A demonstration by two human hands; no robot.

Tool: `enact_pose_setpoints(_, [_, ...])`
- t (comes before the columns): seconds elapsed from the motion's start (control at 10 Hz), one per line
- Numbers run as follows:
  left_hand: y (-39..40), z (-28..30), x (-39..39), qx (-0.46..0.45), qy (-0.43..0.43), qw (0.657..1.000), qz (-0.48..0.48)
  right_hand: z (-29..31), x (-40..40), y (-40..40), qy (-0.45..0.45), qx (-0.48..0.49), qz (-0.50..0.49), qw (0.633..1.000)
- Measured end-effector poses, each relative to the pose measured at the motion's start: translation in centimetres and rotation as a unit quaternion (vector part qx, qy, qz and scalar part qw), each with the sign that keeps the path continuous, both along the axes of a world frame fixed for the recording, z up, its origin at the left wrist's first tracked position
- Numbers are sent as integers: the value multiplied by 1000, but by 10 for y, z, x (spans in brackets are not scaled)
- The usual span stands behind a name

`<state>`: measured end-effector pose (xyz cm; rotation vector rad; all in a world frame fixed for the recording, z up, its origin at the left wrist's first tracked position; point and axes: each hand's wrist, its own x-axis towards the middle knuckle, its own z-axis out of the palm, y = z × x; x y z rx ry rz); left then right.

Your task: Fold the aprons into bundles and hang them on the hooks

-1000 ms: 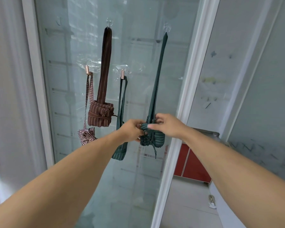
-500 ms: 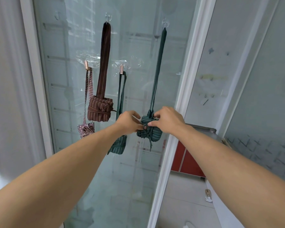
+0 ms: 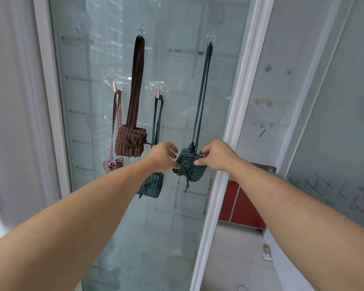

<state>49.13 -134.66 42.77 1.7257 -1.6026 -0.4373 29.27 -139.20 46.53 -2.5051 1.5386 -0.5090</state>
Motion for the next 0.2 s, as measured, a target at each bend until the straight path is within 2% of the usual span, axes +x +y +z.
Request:
enact_pose_setpoints(0.1, [9,5,5,4,6,1000,-3,7,0,4,1,12,-5,1000])
enact_pose_setpoints(0.2, [10,13,10,-15,56,998,14,23,3,15,-87,-61,-34,994])
